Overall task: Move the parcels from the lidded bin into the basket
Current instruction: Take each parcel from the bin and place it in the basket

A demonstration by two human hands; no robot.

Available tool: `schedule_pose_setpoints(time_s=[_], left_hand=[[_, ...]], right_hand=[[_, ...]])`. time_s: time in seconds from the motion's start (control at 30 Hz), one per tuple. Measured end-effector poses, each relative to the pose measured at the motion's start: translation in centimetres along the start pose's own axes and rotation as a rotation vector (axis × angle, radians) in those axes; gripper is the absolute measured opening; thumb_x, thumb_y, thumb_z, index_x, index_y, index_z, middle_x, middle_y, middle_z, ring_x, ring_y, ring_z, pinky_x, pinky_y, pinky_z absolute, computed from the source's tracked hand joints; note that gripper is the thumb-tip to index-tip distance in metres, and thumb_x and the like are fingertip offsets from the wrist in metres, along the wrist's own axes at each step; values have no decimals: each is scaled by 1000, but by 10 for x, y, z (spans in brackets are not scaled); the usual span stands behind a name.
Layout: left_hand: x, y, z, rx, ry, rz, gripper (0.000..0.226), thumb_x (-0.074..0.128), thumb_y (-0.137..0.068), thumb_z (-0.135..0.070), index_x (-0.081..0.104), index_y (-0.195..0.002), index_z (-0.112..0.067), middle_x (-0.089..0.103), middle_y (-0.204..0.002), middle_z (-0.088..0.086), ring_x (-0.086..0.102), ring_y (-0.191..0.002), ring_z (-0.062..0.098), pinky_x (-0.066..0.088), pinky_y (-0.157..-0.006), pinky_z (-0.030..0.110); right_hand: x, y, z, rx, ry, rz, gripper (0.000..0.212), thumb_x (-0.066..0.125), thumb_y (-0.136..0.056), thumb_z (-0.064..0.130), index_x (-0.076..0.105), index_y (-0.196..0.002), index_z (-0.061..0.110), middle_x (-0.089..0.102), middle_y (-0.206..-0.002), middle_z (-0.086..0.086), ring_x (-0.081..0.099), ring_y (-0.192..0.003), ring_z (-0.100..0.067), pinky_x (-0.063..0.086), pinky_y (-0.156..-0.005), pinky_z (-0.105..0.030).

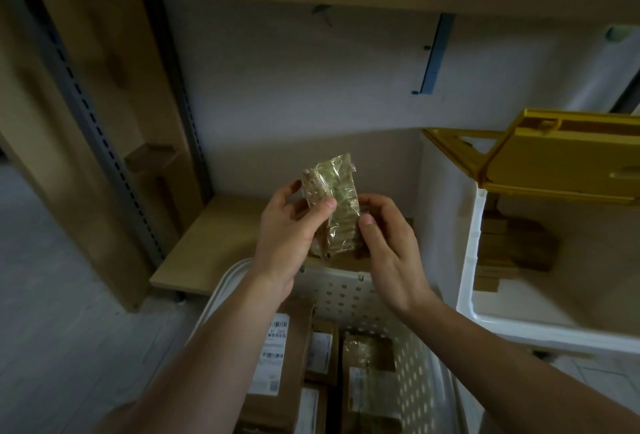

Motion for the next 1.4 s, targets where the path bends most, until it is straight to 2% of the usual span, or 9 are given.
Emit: schedule_pose_setpoints(time_s=[0.13, 0.23, 0.3, 0.47, 0.67, 0.8, 1.03, 1.23, 1.4], left_hand=[[4, -2, 3, 6, -29, 3, 34, 71, -91, -15, 62, -124, -19, 77, -107, 0, 75, -97, 13, 58, -69, 21], [5, -3, 6, -5, -48, -1, 25, 64, -97, -18, 64, -122, -16, 76, -104, 0, 74, -93, 12, 57, -66, 20], [6, -3, 7, -15, -55, 5, 22, 59, -99, -19, 66, -120, -15, 77, -103, 2, 74, -92, 14, 57, -66, 22], [6, -3, 1, 37, -109, -15, 17, 56, -100, -14, 71, -106, -14, 78, -89, 3, 75, -82, 16, 57, -64, 27], [-5, -9, 2, 65, -122, -76, 6, 62, -98, -17, 66, -102, -17, 73, -93, 7, 69, -88, 26, 53, -79, 42], [-3, -6, 2, 46, -129, -42, 22, 71, -91, -31, 67, -107, -15, 73, -92, -3, 69, -90, 13, 52, -85, 34], [-4, -6, 2, 48, -149, -48, 16, 73, -92, -19, 67, -106, -15, 77, -100, 3, 71, -105, 26, 53, -101, 53], [-1, -4, 1, 50, -89, -44, 17, 70, -93, -15, 65, -109, -13, 78, -101, 3, 72, -105, 27, 53, -100, 55], [0, -3, -3, 29, -5, 20, 20, 70, -91, -14, 63, -111, -12, 77, -101, 6, 70, -107, 33, 51, -102, 58]], right_hand=[[-2, -3, -9, 96, 69, 24, 38, 45, -93, 57, 58, -120, 34, 68, -114, 1, 66, -108, -22, 57, -91, -52], [1, 0, -23, 327, -6, 154, 73, 48, -83, 72, 43, -143, 31, 63, -125, 3, 64, -116, -18, 55, -99, -45], [3, 2, -26, 429, -60, 222, 80, 52, -82, 69, 34, -149, 30, 63, -126, 4, 66, -112, -16, 57, -92, -37], [-9, -4, -17, 317, -24, 86, 64, 76, -84, 45, 48, -136, 22, 71, -109, 3, 73, -93, -12, 58, -72, -25], [-26, -11, -13, 220, -26, -113, 37, 67, -97, 19, 55, -132, 20, 60, -76, 0, 66, -78, -25, 62, -78, -46], [-31, -12, -8, 132, 4, -145, 29, 67, -97, 14, 58, -124, 20, 56, -64, 10, 59, -65, -12, 59, -67, -38], [-32, -12, -5, 112, 88, -130, 30, 69, -96, 19, 57, -123, 23, 60, -73, 4, 61, -71, -19, 60, -69, -53], [-29, -8, -1, 131, 135, -64, 37, 63, -99, 25, 49, -133, 23, 64, -94, 6, 65, -82, -1, 56, -75, -27], [-29, -4, 7, 101, 102, -25, 40, 57, -103, 27, 44, -140, 28, 69, -109, 12, 69, -101, -5, 60, -87, -35]])
Point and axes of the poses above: each hand's wrist, its own y-axis away from the middle knuckle, its own x-axis out of the palm, z = x × y, the point moved 6 cm from there along -y, towards the middle knuckle
